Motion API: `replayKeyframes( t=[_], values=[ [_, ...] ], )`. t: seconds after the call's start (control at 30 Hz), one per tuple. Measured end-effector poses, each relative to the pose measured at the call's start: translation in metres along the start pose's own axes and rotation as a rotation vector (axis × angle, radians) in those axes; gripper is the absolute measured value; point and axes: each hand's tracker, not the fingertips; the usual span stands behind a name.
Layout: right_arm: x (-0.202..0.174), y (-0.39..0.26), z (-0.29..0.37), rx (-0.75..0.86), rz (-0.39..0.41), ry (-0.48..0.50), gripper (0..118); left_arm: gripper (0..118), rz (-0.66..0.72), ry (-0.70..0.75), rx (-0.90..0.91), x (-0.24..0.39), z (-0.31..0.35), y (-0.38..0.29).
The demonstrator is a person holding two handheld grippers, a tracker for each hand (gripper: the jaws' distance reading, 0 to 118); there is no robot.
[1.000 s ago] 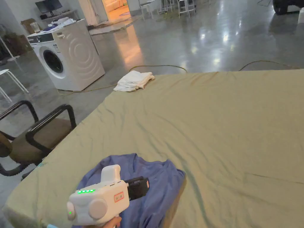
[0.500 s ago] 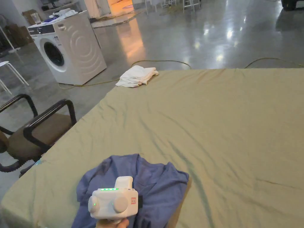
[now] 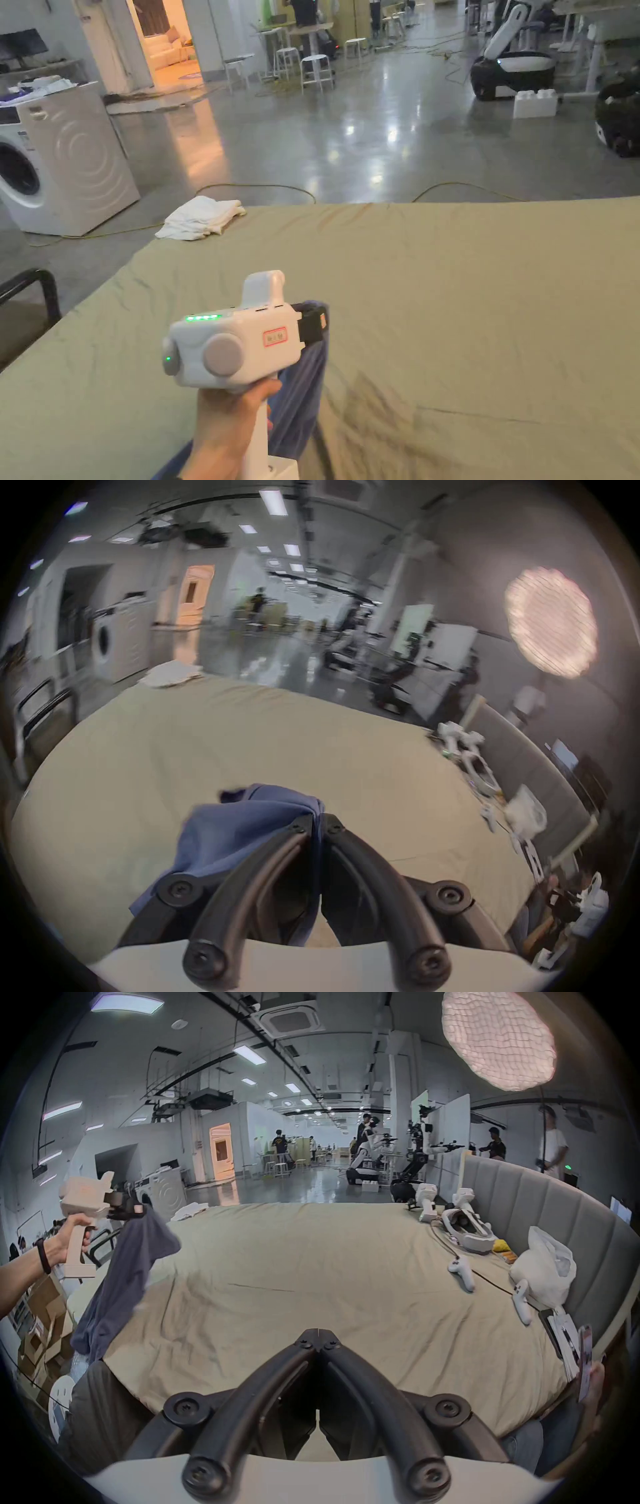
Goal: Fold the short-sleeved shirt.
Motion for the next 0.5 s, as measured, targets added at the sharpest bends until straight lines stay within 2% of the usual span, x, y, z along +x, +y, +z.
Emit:
replayKeyframes(
  t=[0.1, 0.23, 0.4, 0.5],
  values=[
    [0.015, -0.008, 0.016, 0.005, -0.026, -0.042, 0, 5, -0.082, -0.148, -0.114, 0.082, -0.059, -0.034],
    [0.037, -0.021, 0.039, -0.002, -0.082, -0.113, 0, 5, -0.185, -0.339, -0.305, 0.191, -0.111, -0.120],
    [0.063, -0.037, 0.061, -0.032, -0.138, -0.203, 0, 5, -0.357, -0.589, -0.499, 0.302, -0.119, -0.223],
    [0.067, -0.043, 0.066, -0.048, -0.124, -0.262, 0, 5, -0.520, -0.614, -0.573, 0.335, -0.111, -0.267]
  ],
)
